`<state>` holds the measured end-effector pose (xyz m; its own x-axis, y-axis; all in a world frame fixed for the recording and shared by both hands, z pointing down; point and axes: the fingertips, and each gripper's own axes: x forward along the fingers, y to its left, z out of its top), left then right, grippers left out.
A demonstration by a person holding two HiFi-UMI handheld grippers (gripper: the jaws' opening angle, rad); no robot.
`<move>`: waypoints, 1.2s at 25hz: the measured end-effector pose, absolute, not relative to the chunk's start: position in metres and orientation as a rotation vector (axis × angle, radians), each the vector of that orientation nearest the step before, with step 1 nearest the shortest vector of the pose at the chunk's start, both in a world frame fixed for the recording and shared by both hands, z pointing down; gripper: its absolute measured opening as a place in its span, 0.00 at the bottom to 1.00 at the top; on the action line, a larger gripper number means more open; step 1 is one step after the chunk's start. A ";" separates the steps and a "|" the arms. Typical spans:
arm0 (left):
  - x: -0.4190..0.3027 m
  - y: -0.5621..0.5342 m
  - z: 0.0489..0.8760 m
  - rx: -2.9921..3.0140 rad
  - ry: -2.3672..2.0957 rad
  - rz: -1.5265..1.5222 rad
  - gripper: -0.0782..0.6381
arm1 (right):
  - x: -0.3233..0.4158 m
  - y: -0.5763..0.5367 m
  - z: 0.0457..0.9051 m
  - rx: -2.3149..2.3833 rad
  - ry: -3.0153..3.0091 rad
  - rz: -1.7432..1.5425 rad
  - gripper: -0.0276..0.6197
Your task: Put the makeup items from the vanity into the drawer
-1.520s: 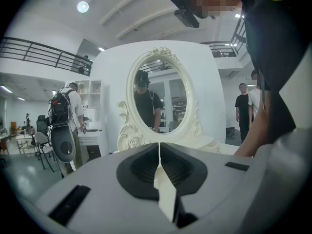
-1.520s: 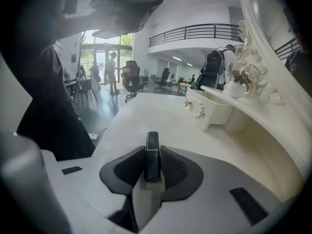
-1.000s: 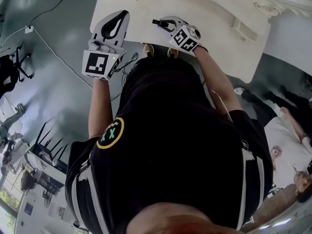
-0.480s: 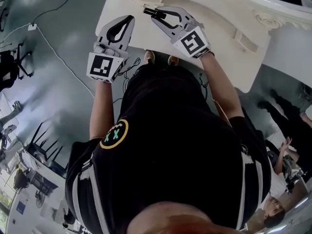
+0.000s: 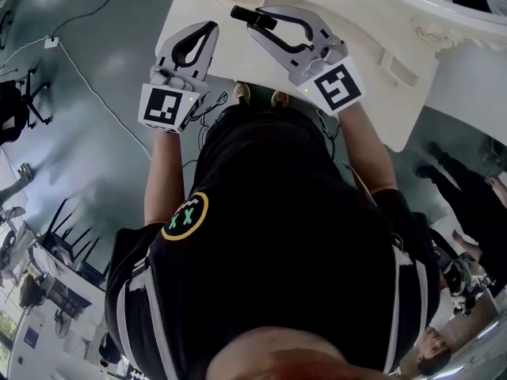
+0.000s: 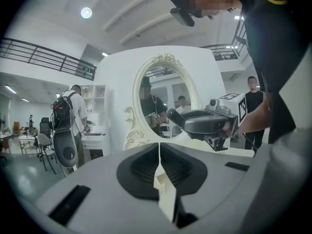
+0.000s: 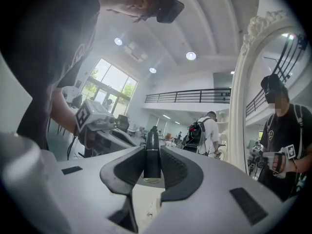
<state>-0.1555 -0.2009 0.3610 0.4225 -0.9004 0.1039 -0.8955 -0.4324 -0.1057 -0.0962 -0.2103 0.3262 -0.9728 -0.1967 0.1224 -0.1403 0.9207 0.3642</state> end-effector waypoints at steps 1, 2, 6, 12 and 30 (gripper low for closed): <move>-0.156 -0.201 0.361 -2.619 1.656 -0.224 0.15 | -0.097 -0.211 0.328 0.256 -2.921 -0.540 0.22; -0.156 -0.200 0.361 -2.618 1.651 -0.221 0.15 | -0.099 -0.212 0.329 0.254 -2.918 -0.542 0.22; -0.157 -0.198 0.361 -2.623 1.646 -0.233 0.15 | -0.107 -0.222 0.340 0.273 -2.920 -0.511 0.22; -0.170 -0.192 0.361 -2.602 1.691 -0.228 0.15 | -0.142 -0.265 0.385 0.297 -2.880 -0.402 0.22; -0.197 -0.174 0.363 -2.574 1.802 -0.221 0.15 | -0.168 -0.345 0.542 0.296 -2.562 -0.183 0.22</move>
